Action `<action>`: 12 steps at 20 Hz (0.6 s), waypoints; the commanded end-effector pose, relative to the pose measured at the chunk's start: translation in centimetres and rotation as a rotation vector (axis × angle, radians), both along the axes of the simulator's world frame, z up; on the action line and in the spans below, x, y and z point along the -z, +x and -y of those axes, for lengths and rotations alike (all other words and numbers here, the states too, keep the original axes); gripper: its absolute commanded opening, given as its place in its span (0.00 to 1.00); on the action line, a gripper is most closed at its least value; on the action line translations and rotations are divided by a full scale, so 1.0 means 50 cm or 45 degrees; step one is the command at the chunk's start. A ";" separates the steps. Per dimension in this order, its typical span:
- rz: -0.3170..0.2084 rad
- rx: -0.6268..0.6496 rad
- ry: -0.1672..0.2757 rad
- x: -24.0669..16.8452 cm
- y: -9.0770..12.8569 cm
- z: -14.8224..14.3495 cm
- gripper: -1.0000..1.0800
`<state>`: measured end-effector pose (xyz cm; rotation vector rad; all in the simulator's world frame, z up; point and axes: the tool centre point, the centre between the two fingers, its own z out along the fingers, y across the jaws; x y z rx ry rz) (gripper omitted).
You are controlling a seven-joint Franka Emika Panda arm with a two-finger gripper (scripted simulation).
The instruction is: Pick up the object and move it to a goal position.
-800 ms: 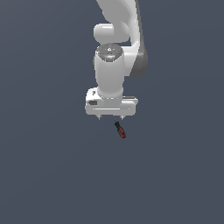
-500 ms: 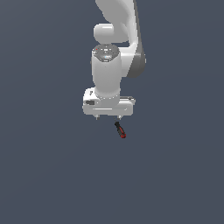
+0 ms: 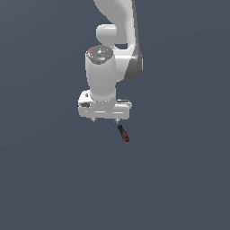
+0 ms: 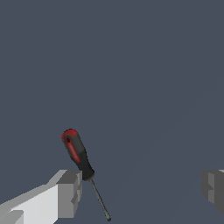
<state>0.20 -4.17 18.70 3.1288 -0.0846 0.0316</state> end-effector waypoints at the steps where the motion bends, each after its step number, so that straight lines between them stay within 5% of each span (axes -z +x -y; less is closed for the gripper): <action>1: -0.001 -0.012 -0.001 0.006 -0.002 -0.003 0.96; 12: -0.014 -0.226 -0.005 0.105 -0.052 -0.054 0.96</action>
